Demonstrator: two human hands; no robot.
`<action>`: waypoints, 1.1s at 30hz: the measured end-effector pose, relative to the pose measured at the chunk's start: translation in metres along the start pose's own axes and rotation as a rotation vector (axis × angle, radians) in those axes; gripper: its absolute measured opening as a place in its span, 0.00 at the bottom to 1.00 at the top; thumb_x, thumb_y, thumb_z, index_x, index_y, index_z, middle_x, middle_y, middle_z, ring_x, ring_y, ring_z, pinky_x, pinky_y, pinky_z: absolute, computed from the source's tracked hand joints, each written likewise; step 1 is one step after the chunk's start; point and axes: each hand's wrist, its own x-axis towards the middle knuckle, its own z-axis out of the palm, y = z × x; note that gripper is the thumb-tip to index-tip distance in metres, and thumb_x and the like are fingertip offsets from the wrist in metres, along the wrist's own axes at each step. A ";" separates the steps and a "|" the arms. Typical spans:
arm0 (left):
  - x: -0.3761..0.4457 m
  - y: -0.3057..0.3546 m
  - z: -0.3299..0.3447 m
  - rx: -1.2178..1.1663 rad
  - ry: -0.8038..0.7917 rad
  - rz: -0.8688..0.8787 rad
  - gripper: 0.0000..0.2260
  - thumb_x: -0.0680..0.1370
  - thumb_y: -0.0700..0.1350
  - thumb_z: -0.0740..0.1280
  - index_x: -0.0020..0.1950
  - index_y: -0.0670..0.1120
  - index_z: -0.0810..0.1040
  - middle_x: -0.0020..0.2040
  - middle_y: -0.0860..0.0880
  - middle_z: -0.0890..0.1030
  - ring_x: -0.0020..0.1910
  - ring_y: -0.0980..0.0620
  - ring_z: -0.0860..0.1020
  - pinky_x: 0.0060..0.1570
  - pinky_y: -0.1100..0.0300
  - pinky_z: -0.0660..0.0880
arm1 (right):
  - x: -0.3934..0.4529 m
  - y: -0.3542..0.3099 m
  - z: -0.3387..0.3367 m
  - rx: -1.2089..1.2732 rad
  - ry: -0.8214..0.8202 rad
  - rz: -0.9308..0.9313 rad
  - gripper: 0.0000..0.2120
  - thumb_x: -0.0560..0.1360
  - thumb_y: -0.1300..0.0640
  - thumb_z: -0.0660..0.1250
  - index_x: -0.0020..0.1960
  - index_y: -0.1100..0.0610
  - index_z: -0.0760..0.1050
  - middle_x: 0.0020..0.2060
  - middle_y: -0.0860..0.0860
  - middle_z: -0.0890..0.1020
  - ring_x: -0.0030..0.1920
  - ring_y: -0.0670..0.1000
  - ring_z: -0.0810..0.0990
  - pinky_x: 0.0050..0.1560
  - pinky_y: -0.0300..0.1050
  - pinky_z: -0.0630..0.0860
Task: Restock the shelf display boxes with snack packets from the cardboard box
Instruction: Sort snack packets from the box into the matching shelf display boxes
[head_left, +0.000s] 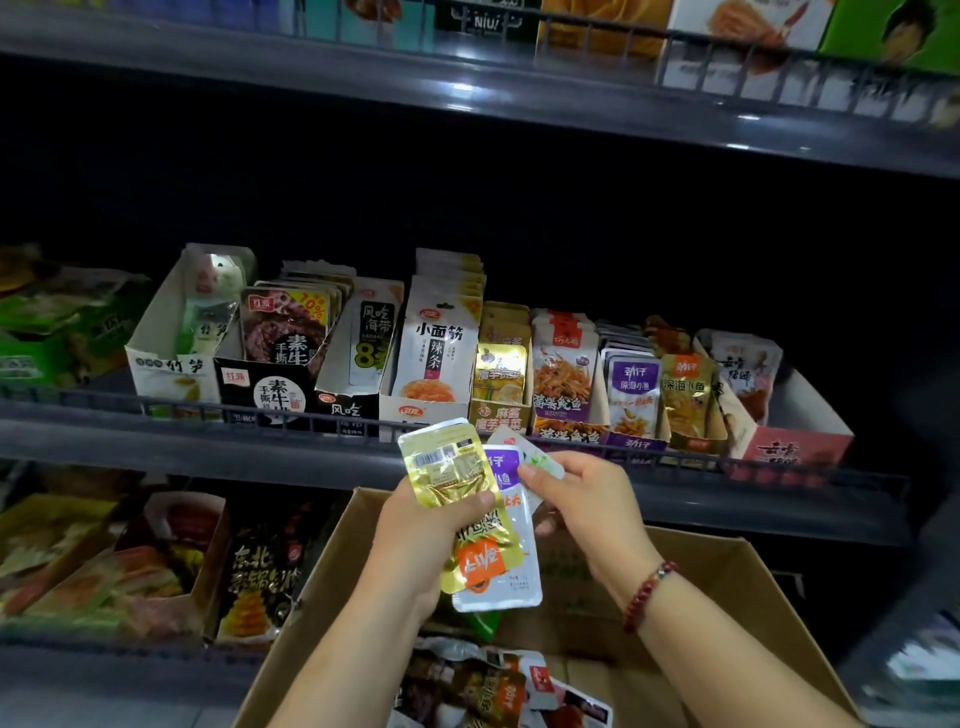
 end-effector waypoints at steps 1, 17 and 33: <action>0.001 -0.001 0.000 0.036 0.054 0.028 0.16 0.70 0.33 0.75 0.55 0.44 0.78 0.46 0.44 0.86 0.45 0.42 0.84 0.51 0.40 0.79 | 0.001 0.000 -0.001 -0.031 0.013 -0.023 0.01 0.75 0.58 0.69 0.45 0.53 0.79 0.36 0.51 0.85 0.30 0.46 0.82 0.27 0.39 0.77; -0.008 0.001 0.004 0.232 0.124 0.315 0.14 0.72 0.40 0.75 0.51 0.53 0.76 0.45 0.54 0.83 0.43 0.57 0.83 0.45 0.57 0.80 | -0.003 -0.015 -0.002 0.005 0.023 -0.135 0.05 0.77 0.55 0.66 0.47 0.54 0.80 0.36 0.52 0.85 0.30 0.48 0.80 0.34 0.45 0.78; -0.003 0.044 -0.048 0.035 0.047 0.239 0.15 0.70 0.34 0.74 0.53 0.47 0.79 0.47 0.46 0.86 0.46 0.45 0.84 0.50 0.45 0.80 | 0.029 -0.058 0.011 -0.287 -0.085 -0.386 0.07 0.78 0.55 0.64 0.43 0.46 0.76 0.42 0.52 0.83 0.45 0.54 0.82 0.47 0.54 0.81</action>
